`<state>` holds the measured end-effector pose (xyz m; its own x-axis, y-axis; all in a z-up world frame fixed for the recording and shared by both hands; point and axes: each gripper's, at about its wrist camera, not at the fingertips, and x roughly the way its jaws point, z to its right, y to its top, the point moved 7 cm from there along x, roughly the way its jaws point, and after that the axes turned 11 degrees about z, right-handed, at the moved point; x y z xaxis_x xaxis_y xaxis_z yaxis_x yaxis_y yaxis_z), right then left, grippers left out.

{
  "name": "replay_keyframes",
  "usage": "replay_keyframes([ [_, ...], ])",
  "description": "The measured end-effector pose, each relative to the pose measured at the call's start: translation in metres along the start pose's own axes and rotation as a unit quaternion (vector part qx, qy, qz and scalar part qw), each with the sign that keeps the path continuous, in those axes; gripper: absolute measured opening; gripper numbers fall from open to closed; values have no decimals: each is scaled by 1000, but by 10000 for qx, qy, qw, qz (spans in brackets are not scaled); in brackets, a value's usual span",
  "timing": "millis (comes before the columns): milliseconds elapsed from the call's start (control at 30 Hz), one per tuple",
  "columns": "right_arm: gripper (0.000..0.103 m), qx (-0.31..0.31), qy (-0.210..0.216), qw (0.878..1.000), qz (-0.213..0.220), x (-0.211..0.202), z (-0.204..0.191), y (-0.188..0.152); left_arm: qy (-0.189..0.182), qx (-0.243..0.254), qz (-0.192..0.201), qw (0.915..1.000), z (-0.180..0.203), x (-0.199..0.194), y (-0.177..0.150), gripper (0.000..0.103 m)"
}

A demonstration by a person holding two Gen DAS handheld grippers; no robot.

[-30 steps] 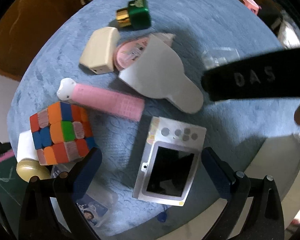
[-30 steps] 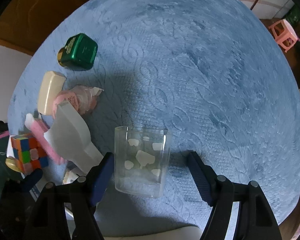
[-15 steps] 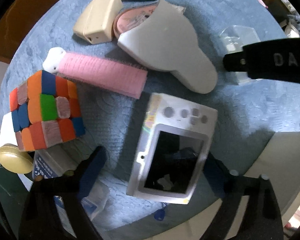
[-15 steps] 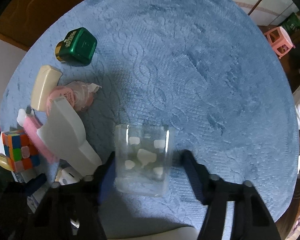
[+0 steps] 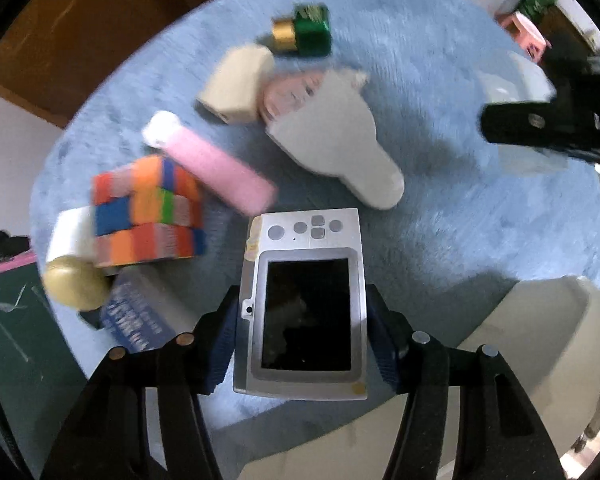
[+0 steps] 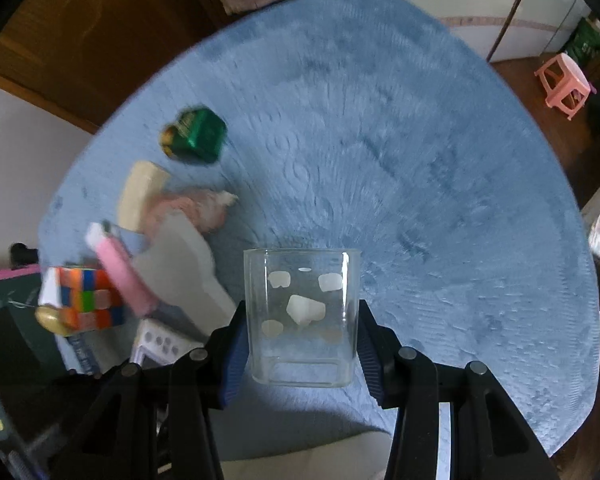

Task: Organize rigid objects
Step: 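Release the silver device into the tray with the left tool while the right tool places the clear box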

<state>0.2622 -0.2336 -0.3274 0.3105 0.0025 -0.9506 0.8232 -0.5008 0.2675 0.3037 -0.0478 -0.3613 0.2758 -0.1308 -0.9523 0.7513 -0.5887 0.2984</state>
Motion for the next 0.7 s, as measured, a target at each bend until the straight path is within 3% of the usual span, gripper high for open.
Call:
replay_keyframes([
  [133,49,160,289,9991,283,-37,8,4,99,-329,364,9987,-20,-37,3,62],
  [200,49,188,437,9980,418,-58,13,6,176,-478,554,9972,-14,-75,7,62],
  [400,49,3,951,9929,716,-128,29,-19,332,-938,1069,9893,44,-174,-15,62],
  [700,49,-805,1524,9788,1106,-220,34,-64,285,-1689,1424,9749,83,-241,-56,62],
])
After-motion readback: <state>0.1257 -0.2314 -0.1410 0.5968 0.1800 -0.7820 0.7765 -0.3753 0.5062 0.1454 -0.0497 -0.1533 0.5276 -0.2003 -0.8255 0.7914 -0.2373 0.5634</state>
